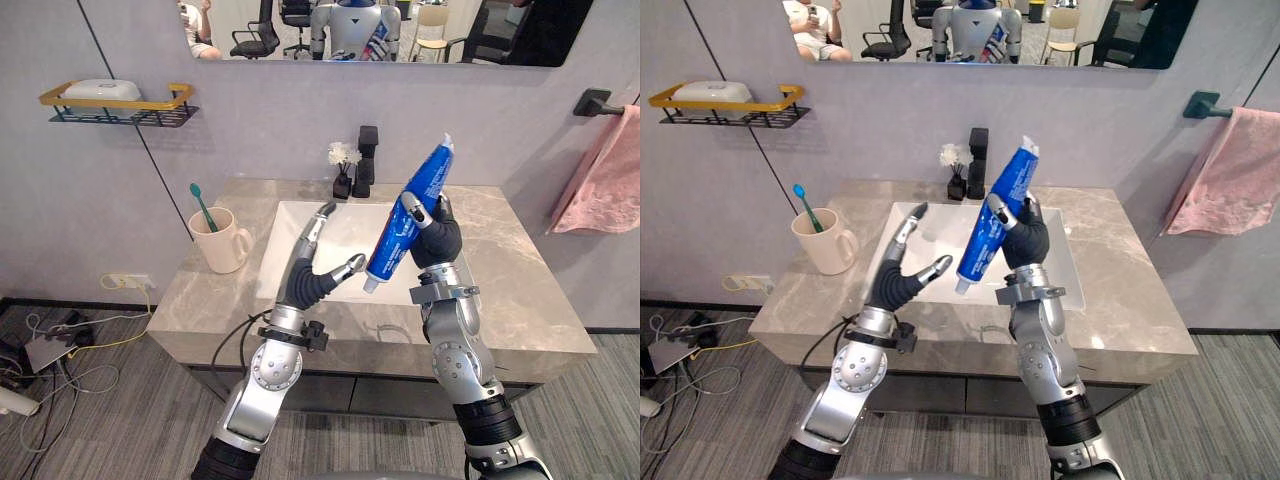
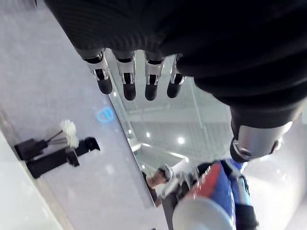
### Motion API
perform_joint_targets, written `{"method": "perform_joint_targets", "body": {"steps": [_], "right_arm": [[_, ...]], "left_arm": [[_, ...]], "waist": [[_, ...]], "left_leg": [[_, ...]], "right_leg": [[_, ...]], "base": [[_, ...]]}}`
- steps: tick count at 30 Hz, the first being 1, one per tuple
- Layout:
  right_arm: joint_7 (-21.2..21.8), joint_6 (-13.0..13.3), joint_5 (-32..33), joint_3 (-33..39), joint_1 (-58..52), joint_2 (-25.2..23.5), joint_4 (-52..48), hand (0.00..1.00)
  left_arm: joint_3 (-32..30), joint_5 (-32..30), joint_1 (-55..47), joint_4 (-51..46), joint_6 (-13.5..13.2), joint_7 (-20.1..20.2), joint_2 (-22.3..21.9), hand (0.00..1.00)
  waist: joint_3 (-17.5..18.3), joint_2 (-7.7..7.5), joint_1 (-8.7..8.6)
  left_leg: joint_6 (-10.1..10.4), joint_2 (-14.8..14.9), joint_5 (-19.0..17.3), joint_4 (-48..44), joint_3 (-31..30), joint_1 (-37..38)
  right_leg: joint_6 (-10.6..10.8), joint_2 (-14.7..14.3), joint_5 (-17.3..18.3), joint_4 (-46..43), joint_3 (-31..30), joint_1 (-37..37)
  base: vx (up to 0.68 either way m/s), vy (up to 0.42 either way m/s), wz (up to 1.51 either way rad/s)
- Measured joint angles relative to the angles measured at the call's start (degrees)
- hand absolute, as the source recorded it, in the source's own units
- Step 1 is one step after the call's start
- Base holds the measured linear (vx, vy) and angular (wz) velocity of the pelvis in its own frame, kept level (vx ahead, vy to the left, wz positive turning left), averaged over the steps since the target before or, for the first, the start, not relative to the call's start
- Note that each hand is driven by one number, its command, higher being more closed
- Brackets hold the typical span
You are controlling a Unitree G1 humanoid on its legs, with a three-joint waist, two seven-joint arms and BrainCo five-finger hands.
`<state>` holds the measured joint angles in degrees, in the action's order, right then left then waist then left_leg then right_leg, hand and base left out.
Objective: Organize washtable
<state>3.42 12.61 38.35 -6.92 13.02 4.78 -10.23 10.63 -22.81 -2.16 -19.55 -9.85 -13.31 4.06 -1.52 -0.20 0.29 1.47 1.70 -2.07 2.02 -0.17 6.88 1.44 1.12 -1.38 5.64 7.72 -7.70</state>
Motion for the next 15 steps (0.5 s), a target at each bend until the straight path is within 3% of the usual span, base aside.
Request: {"method": "perform_joint_targets", "body": {"steps": [9,12,15], "right_arm": [[-1.6,1.2,-5.0,5.6,-3.0,-1.5,-3.0,1.00],[-2.1,1.3,-5.2,8.0,-4.2,-1.6,-4.1,1.00],[-2.1,2.0,-5.2,9.5,-4.4,-1.6,-4.7,1.00]], "left_arm": [[-20.8,5.8,-10.3,-4.7,-0.6,-4.6,-4.5,0.00],[-27.4,9.3,-12.2,-2.6,-0.6,-6.0,-5.9,0.00],[-32.3,13.8,-13.3,5.4,-0.4,-6.8,-6.2,0.00]], "waist": [[-0.1,-0.07,0.87],[-0.1,-0.14,2.03],[-0.1,-0.18,2.21]], "left_leg": [[0.1,-0.3,0.2,0.7,-1.6,0.1],[0.1,-0.4,0.4,1.6,-1.9,0.4],[0.1,-0.7,0.5,1.9,-2.5,0.6]], "right_leg": [[0.3,0.3,0.9,0.0,1.6,-0.5],[0.5,0.4,1.1,0.0,1.8,-0.5],[0.7,0.8,1.4,0.0,2.6,-0.8]], "base": [[0.00,-0.005,0.10],[0.00,-0.004,0.05],[0.00,0.004,0.11]]}}
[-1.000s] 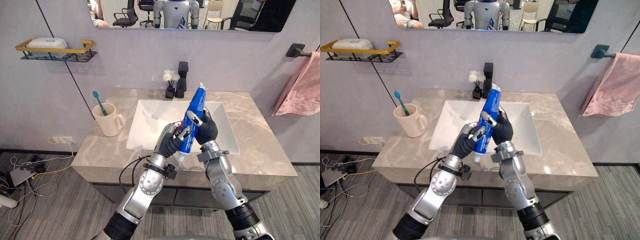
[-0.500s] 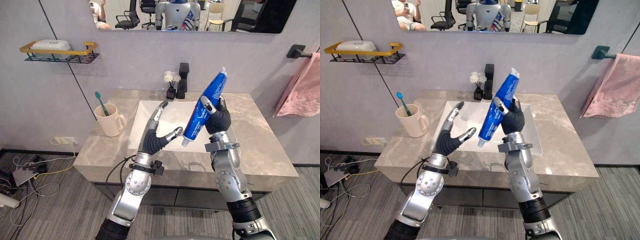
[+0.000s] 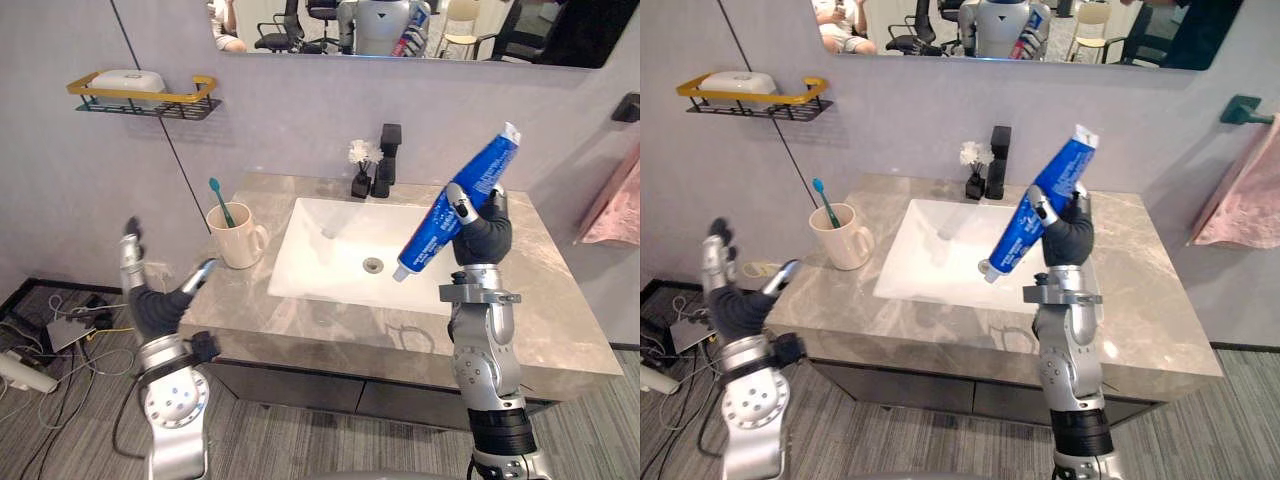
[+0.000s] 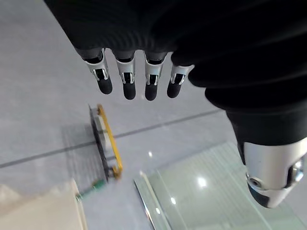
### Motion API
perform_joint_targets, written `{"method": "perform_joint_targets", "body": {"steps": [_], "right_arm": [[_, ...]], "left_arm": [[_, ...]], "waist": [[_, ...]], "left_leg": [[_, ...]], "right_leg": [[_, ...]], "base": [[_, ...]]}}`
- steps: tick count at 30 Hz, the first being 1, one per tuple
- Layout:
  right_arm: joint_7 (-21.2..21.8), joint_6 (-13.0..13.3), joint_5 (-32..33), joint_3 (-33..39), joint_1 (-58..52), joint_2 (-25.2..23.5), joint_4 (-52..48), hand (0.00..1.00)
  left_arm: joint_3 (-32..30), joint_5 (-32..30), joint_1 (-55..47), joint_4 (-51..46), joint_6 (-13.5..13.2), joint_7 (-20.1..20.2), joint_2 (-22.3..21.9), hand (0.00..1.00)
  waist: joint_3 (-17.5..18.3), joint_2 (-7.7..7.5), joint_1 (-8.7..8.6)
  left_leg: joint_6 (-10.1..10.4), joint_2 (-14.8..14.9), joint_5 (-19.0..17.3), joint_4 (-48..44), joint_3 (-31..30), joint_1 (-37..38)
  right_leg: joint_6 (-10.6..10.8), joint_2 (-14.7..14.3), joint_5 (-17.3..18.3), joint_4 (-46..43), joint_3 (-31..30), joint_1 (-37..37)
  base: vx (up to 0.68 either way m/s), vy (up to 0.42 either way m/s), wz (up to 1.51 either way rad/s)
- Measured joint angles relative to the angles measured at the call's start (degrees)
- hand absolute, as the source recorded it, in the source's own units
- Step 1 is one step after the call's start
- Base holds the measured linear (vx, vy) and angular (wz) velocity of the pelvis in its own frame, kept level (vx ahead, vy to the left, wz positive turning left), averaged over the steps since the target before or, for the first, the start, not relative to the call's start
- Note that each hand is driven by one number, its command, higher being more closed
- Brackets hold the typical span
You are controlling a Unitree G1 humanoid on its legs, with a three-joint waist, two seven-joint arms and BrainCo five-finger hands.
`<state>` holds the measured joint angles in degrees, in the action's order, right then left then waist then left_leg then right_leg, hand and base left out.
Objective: Organize washtable
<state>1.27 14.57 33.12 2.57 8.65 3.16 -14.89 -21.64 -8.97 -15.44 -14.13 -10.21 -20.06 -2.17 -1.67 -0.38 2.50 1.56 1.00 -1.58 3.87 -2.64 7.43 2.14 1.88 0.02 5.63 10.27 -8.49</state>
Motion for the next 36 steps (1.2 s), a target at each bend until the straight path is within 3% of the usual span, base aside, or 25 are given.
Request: {"method": "perform_joint_targets", "body": {"steps": [6,8,11,14,26,36], "right_arm": [[-0.1,0.1,0.0,1.2,0.0,-0.8,0.0,1.00],[-0.1,0.1,0.0,1.2,-0.1,-1.0,0.0,1.00],[-0.3,0.3,0.0,1.1,-0.3,-0.9,0.0,1.00],[-1.2,0.6,0.0,1.1,-0.8,-0.9,0.0,1.00],[-2.9,0.9,-3.5,0.7,-1.8,-0.2,0.3,1.00],[-11.3,3.1,-13.7,-0.4,7.0,-0.4,0.3,1.00]], "left_arm": [[-3.7,8.6,-1.5,22.0,2.0,3.0,-0.8,0.00],[-3.7,9.2,-1.4,28.4,2.8,3.9,-0.9,0.00],[-3.8,11.3,-0.8,45.4,4.1,6.3,-1.0,0.00],[-3.5,12.2,-0.8,54.0,5.5,7.7,-1.2,0.00],[3.7,10.4,0.9,63.4,6.1,12.1,2.7,0.00],[7.7,8.5,2.2,64.8,5.7,12.4,5.0,0.00]], "waist": [[-0.4,-0.70,0.30],[-0.5,-0.87,0.33],[-0.6,-1.08,0.12],[-0.9,-1.47,0.04],[-1.5,-1.73,1.60],[-2.3,-2.88,2.68]], "left_leg": [[0.0,-0.4,0.0,0.3,-0.5,0.1],[0.0,-0.4,0.0,0.4,-0.6,0.1],[0.0,-0.3,0.0,0.5,-0.8,0.1],[0.0,-0.3,0.0,0.4,-1.4,-0.1],[0.0,0.0,0.0,-0.2,-3.1,-0.9],[0.0,-0.2,0.0,-0.5,-4.9,-2.2]], "right_leg": [[0.2,0.4,0.4,0.0,0.5,-0.2],[0.2,0.4,0.6,0.0,0.6,-0.2],[0.4,0.4,0.9,0.0,0.8,-0.2],[0.4,0.3,1.0,0.0,1.1,-0.2],[-0.3,0.0,2.0,-1.6,2.4,0.0],[0.1,0.2,2.4,-1.7,3.8,0.7]], "base": [[-0.02,0.001,0.05],[-0.01,-0.008,0.02],[-0.01,-0.012,0.02],[-0.02,-0.016,0.07],[-0.04,-0.018,0.08],[0.00,0.000,0.08]]}}
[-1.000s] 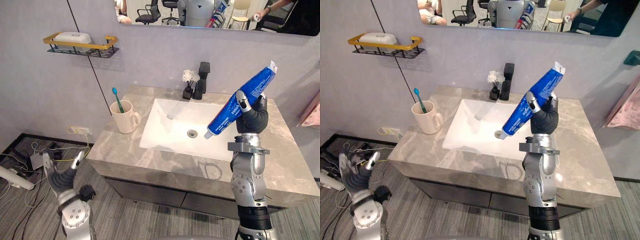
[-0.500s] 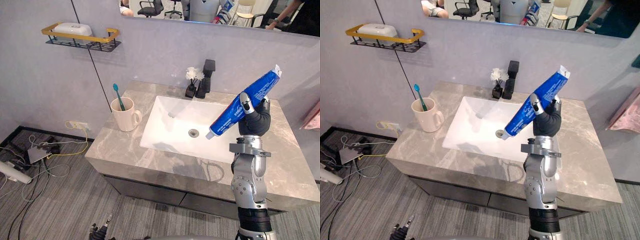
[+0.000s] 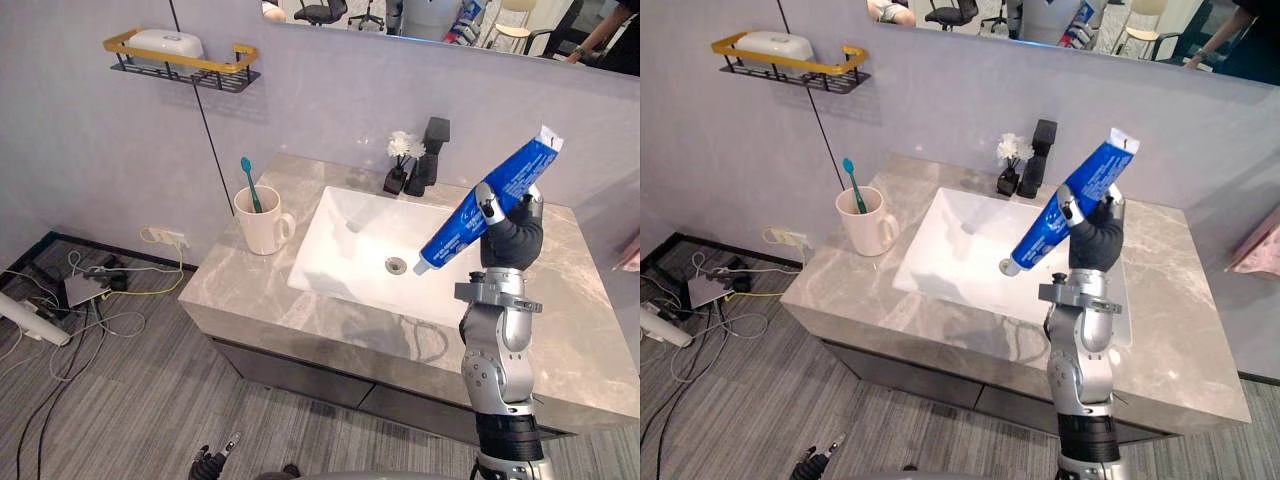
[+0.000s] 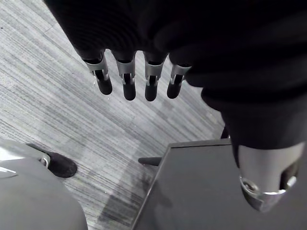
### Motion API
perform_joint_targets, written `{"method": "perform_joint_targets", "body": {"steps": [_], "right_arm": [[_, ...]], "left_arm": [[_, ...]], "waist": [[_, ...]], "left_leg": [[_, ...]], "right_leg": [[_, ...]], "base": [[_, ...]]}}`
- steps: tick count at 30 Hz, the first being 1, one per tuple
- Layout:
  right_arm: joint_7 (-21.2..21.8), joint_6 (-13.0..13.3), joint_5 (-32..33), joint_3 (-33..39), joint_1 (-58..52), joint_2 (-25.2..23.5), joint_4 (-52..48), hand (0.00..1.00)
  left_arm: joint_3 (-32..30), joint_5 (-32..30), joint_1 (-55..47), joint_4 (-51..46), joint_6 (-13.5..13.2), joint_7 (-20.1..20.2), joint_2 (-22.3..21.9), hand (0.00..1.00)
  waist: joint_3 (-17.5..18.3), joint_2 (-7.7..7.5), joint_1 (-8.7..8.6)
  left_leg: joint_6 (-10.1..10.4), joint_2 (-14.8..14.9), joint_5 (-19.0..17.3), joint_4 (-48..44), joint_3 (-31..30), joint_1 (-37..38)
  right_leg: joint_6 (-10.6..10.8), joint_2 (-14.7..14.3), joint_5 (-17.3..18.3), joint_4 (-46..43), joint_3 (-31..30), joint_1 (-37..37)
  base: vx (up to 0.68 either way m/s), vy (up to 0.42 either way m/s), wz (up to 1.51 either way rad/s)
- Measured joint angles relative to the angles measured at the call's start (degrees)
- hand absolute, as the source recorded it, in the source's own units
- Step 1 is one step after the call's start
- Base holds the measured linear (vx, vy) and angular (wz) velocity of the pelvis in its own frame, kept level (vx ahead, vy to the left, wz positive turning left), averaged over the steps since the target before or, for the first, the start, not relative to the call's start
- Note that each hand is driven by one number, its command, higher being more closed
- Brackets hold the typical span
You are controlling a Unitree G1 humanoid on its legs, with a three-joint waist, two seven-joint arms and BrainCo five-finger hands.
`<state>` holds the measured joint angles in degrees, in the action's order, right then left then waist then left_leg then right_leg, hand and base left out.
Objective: Organize washtable
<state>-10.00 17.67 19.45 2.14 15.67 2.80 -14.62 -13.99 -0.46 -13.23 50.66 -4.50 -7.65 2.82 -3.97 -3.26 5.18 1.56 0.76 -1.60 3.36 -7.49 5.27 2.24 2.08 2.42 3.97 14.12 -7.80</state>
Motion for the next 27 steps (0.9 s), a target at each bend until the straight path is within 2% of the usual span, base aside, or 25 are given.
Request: {"method": "perform_joint_targets", "body": {"steps": [3,4,12,15,18,21,27], "right_arm": [[-1.6,0.0,-2.3,-0.9,3.3,-0.1,0.4,1.00],[-2.3,0.0,-3.3,-1.0,4.6,0.0,1.0,1.00],[-6.1,-0.1,-8.3,-2.8,16.8,1.0,8.0,1.00],[-7.0,-0.2,-10.0,-3.0,22.4,1.4,11.3,1.00],[-7.8,-0.5,-11.0,-3.1,25.5,1.8,14.6,1.00],[-8.9,-0.8,-11.2,-3.2,27.7,2.1,18.0,1.00],[-10.1,-1.9,-13.0,-4.4,33.0,2.2,22.2,1.00]], "left_arm": [[1.2,-0.3,0.8,0.0,-0.1,0.0,0.3,0.00],[1.5,-0.2,0.9,-0.1,-0.4,0.0,0.4,0.00],[4.0,-1.3,1.2,-0.7,-1.0,0.0,2.2,0.00],[5.4,-2.2,2.1,-0.7,-1.1,0.0,2.6,0.00],[5.8,-2.5,2.6,-0.9,-1.1,0.0,2.8,0.00],[7.2,-2.5,3.3,-1.4,-1.2,0.0,3.2,0.00],[7.8,-2.5,3.8,-2.3,-1.6,0.0,3.4,0.00]], "waist": [[-0.2,-0.15,0.99],[-0.4,-0.24,1.79],[-2.3,-1.67,3.70],[-2.7,-1.74,5.17],[-3.5,-1.98,5.44],[-4.1,-2.15,6.84],[-6.2,-2.36,8.11]], "left_leg": [[0.0,-0.1,0.0,-0.2,-0.9,-0.5],[0.0,-0.1,0.0,-0.2,-1.2,-0.5],[0.2,-0.2,0.2,-0.2,-3.4,-2.2],[0.3,-0.5,0.3,-0.5,-4.4,-3.0],[0.3,-1.0,0.3,-1.4,-5.8,-4.0],[0.3,-1.1,0.3,-1.5,-6.5,-4.5],[0.3,-1.6,0.3,-1.8,-7.1,-5.6]], "right_leg": [[0.0,0.0,0.4,-0.1,1.2,0.0],[-0.1,0.0,0.6,-0.3,1.5,0.0],[-0.2,0.1,1.3,-0.9,3.6,0.4],[-0.2,0.2,1.4,-0.9,4.7,1.2],[-0.2,0.5,1.4,-0.9,6.0,1.2],[-0.2,0.6,1.4,-0.9,6.3,1.3],[0.3,1.0,1.9,-0.9,6.7,1.4]], "base": [[0.01,-0.012,0.20],[-0.01,-0.012,0.16],[-0.01,-0.005,0.15],[0.04,0.007,0.16],[0.03,0.010,0.31],[0.01,0.013,0.13],[-0.02,0.011,0.06]]}}
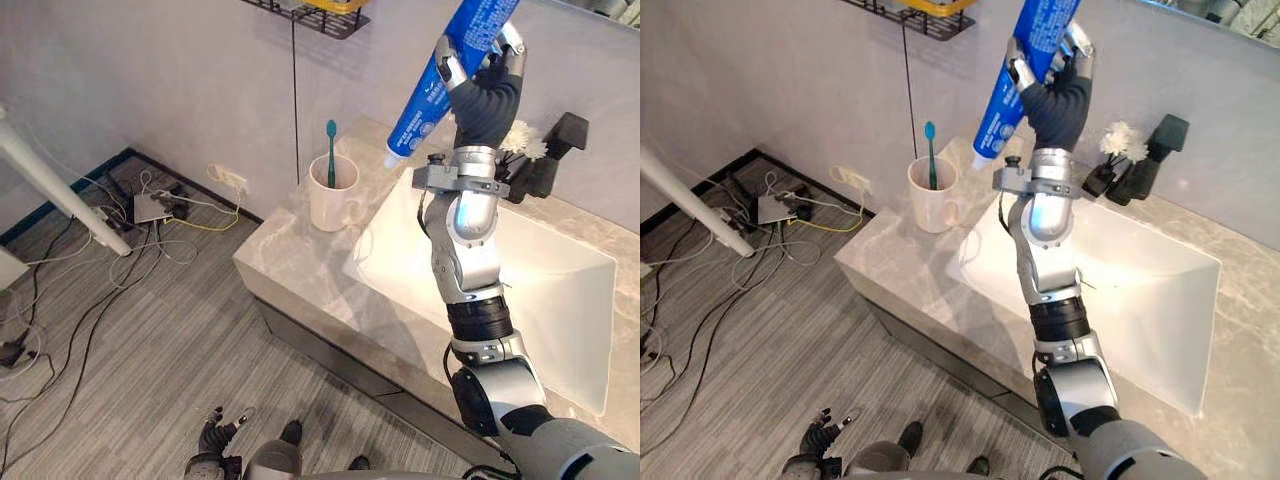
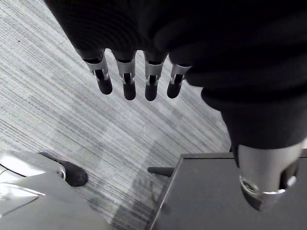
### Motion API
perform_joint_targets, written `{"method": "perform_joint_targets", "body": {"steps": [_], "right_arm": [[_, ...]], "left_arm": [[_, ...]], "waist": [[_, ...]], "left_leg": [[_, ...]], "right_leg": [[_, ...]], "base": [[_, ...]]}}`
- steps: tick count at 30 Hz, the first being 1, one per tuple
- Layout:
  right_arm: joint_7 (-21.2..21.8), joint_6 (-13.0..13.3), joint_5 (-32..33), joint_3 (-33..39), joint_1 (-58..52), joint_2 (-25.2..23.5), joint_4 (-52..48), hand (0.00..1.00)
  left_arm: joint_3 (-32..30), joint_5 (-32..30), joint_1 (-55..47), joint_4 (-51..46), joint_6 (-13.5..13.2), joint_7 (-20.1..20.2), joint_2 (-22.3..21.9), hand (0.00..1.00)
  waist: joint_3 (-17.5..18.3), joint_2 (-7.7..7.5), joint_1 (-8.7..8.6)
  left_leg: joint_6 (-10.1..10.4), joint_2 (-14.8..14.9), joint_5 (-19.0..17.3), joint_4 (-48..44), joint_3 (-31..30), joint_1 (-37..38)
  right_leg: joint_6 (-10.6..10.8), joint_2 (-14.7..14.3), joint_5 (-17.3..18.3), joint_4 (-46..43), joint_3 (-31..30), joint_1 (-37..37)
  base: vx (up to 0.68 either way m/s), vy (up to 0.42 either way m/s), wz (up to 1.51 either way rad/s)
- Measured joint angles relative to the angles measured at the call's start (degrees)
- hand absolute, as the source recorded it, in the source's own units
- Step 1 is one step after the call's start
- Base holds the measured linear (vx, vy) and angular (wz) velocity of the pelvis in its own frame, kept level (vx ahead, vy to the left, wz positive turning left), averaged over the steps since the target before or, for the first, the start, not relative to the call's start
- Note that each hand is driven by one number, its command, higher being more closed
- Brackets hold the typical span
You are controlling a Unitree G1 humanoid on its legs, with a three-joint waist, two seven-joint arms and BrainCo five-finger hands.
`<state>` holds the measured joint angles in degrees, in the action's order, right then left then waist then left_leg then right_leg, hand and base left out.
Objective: Organize washtable
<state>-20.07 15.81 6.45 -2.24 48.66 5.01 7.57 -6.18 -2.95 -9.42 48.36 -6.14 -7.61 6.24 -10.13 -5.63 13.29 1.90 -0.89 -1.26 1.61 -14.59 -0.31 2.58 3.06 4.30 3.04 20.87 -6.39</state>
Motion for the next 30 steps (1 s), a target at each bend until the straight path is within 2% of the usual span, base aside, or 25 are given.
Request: {"method": "perform_joint_targets", "body": {"steps": [6,11,15,30], "right_arm": [[-0.2,-1.1,-0.2,-0.8,4.9,0.1,5.4,1.00],[-0.5,-1.6,-0.4,-0.8,6.4,0.5,8.1,1.00],[-1.1,-2.7,-1.9,-0.8,6.6,1.2,9.1,1.00],[-1.5,-3.5,-6.5,-0.8,6.6,1.9,11.6,1.00]], "left_arm": [[1.6,0.0,1.2,0.0,0.0,0.0,0.8,0.00],[1.8,0.0,1.9,-0.1,-0.1,-0.1,0.7,0.00],[2.0,0.0,2.0,-0.5,-0.8,-0.2,0.7,0.00],[3.4,0.0,2.3,-0.6,-1.3,-0.3,1.0,0.00]], "waist": [[-1.5,-0.17,0.49],[-1.9,-0.21,1.82],[-2.7,-0.12,1.81],[-4.0,0.79,1.72]], "left_leg": [[-0.1,-0.2,0.1,-0.8,-1.9,-1.3],[0.0,-0.7,0.1,-1.8,-2.8,-3.5],[0.0,-1.2,0.1,-2.3,-3.6,-4.1],[0.0,-2.1,0.1,-3.0,-5.0,-5.1]], "right_leg": [[0.0,0.1,0.1,-0.8,1.7,0.9],[0.0,0.3,0.1,-1.0,2.8,2.3],[0.1,0.6,0.2,-1.0,3.7,2.3],[0.3,1.2,0.3,-1.0,5.4,2.3]], "base": [[0.02,0.007,0.17],[0.01,0.011,0.13],[-0.01,0.017,0.14],[-0.01,0.013,0.06]]}}
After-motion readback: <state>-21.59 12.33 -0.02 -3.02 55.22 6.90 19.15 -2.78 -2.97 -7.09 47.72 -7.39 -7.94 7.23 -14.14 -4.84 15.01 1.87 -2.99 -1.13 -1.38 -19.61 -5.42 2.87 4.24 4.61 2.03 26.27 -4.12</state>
